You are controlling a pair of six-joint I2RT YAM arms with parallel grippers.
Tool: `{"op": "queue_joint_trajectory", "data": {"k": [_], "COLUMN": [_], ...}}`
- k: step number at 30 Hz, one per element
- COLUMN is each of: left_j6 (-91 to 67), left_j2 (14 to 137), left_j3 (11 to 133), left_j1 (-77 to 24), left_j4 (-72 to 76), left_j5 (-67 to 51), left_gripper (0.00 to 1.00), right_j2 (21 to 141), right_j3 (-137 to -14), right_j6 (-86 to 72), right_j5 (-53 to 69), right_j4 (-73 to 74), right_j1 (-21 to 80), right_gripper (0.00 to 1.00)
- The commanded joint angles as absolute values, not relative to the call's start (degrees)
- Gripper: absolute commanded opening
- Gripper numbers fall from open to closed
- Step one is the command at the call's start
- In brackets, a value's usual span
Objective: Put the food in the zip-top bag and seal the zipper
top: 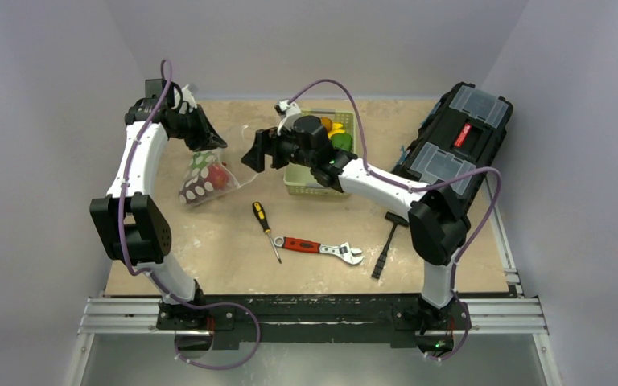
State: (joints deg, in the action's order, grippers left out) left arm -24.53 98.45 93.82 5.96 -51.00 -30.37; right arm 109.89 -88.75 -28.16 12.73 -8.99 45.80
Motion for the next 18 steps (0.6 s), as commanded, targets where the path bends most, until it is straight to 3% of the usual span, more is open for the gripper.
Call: {"op": "queue_joint_trajectory", "data": {"k": [1,9,18], "left_j6": [-25.05,-25.07,-25.16], "left_j2": [96.82,96.50,96.47], "left_j3": [93.69,93.60,93.50], "left_j1": [6.39,6.42,6.39], "left_j4": [-49.39,-49.37,-49.18], "left_j5": [-32.23,-32.44,-32.76], "left_gripper": [0.00,0.00,0.00], "right_j2": [104.69,101.90,108.94], "right_j3": [-83.26,-78.93,-91.01], "right_j6": [-26.19,-27.27,-27.03], "right_j5": [9.74,0.50,-23.54], "right_j4": [-9.04,-2.91,17.73], "right_j1": [42.55,38.14,37.69], "right_gripper": [0.88,0.96,0.99]}}
